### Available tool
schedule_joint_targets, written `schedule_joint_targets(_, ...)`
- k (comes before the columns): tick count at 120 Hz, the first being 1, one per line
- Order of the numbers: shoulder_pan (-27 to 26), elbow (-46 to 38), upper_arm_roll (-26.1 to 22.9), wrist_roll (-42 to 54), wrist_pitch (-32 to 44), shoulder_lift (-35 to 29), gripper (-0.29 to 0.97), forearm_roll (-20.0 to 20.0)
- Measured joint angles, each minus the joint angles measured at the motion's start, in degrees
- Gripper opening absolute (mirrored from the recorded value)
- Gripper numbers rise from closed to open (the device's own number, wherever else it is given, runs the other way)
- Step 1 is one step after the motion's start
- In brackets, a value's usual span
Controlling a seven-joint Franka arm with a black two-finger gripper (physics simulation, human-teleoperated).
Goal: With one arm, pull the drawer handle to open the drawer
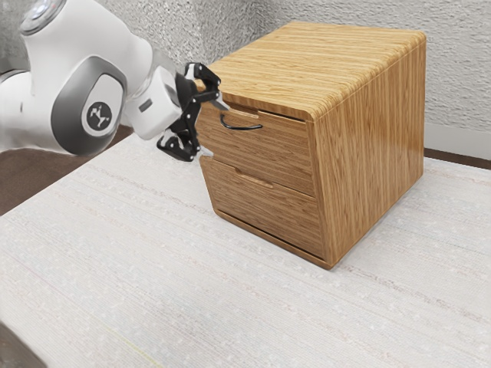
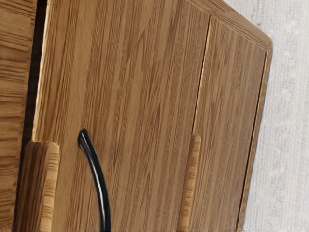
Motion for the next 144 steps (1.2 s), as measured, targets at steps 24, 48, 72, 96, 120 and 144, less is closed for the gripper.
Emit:
schedule_joint_targets(24,0.58,1.66,1.36,8.25,1.0,2.49,0.31,0.87)
schedule_joint_targets(48,-0.15,2.7,1.15,15.61,1.66,5.05,0.22,0.26)
schedule_joint_targets(72,-0.23,4.9,1.14,20.81,1.99,7.78,0.2,-1.82)
schedule_joint_targets(96,-0.91,6.46,1.94,23.92,2.11,10.09,0.19,-2.55)
schedule_joint_targets(120,0.79,6.33,0.62,25.58,1.18,10.74,0.18,-2.87)
schedule_joint_targets(144,1.06,5.85,1.13,26.15,-2.54,9.53,0.18,-4.0)
